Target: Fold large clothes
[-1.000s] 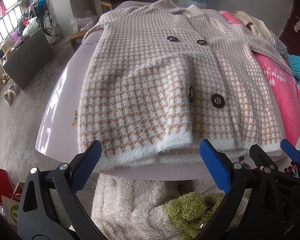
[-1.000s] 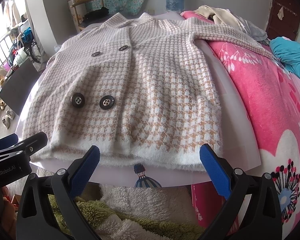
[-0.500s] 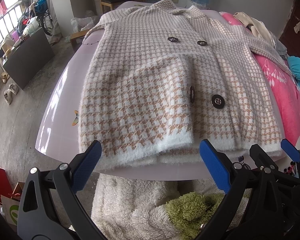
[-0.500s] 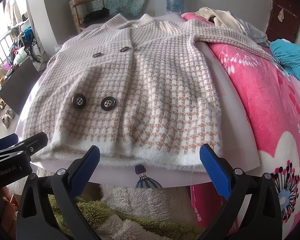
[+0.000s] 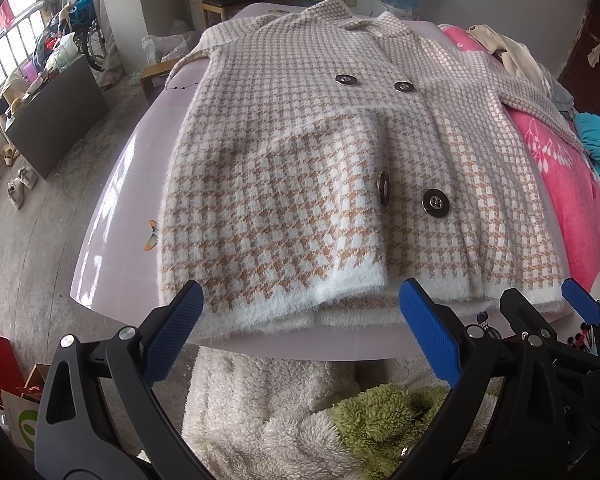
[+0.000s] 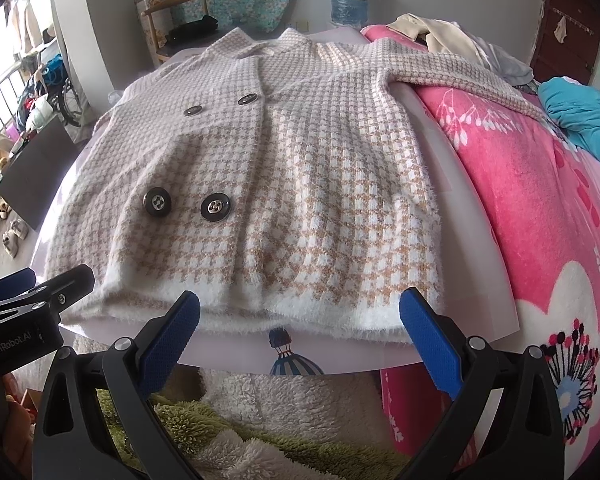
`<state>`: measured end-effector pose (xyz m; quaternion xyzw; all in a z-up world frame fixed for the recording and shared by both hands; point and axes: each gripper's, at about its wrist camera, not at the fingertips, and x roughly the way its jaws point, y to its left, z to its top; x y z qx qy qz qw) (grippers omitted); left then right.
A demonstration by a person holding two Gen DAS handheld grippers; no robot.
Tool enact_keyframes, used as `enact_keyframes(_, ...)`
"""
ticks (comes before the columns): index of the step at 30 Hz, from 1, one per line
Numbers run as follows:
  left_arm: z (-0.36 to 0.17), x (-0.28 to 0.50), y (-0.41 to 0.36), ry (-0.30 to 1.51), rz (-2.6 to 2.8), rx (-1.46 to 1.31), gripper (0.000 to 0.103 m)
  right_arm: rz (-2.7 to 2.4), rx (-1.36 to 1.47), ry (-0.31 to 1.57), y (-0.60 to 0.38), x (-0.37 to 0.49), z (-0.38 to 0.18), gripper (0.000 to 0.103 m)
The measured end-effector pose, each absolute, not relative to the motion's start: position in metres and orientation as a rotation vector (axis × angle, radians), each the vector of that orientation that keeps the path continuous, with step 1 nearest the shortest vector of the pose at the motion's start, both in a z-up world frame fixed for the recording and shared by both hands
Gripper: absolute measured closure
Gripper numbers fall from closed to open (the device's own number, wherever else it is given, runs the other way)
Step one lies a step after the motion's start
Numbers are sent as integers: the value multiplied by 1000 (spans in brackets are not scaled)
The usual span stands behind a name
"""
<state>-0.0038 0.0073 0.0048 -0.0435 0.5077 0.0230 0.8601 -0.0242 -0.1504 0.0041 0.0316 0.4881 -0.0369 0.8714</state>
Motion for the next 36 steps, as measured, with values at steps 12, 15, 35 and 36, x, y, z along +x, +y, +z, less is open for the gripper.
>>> enact_keyframes(12, 6, -3, 8, 1065, 50, -93, 8, -79, 64, 1017, -150, -24, 6, 5)
enact_keyframes(15, 7, -1, 10, 1067, 51, -96, 8, -72, 72, 1012, -150, -23, 7, 5)
enact_keyframes(35, 30, 61, 39, 973, 42, -123, 8, -76, 32, 976, -129, 50, 42, 5)
enact_keyframes(36, 31, 64, 41, 961, 41, -124, 8, -76, 25, 975, -128, 56, 43, 5)
